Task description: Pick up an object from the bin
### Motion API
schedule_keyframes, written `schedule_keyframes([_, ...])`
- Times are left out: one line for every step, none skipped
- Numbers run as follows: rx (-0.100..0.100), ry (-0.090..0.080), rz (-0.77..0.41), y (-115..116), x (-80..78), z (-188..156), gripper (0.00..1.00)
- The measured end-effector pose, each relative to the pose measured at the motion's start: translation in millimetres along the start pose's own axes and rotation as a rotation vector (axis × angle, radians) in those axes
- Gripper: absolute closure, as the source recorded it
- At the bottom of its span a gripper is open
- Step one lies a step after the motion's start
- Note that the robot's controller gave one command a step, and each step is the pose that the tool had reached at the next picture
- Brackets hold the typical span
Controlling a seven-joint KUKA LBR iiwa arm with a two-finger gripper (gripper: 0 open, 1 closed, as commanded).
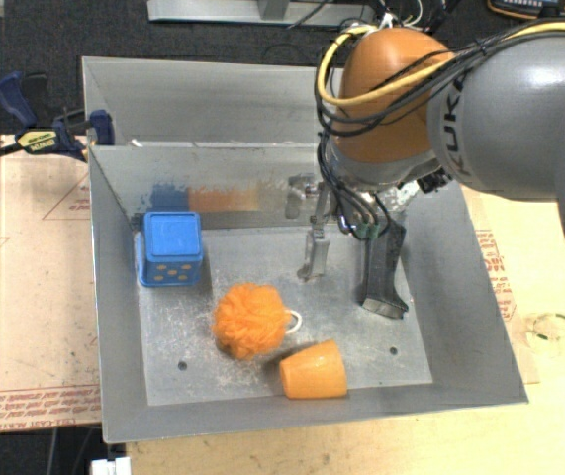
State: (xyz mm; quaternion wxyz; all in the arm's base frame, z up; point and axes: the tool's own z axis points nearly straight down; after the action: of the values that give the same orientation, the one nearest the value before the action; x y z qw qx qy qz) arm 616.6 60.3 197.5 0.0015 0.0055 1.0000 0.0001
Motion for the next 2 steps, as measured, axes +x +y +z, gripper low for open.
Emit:
schedule_keyframes([-0.004,0.007,-0.025,33,10.7,25,0.0])
schedule_keyframes([-0.001,0.001,-0.11,37,39.9,27,0.0])
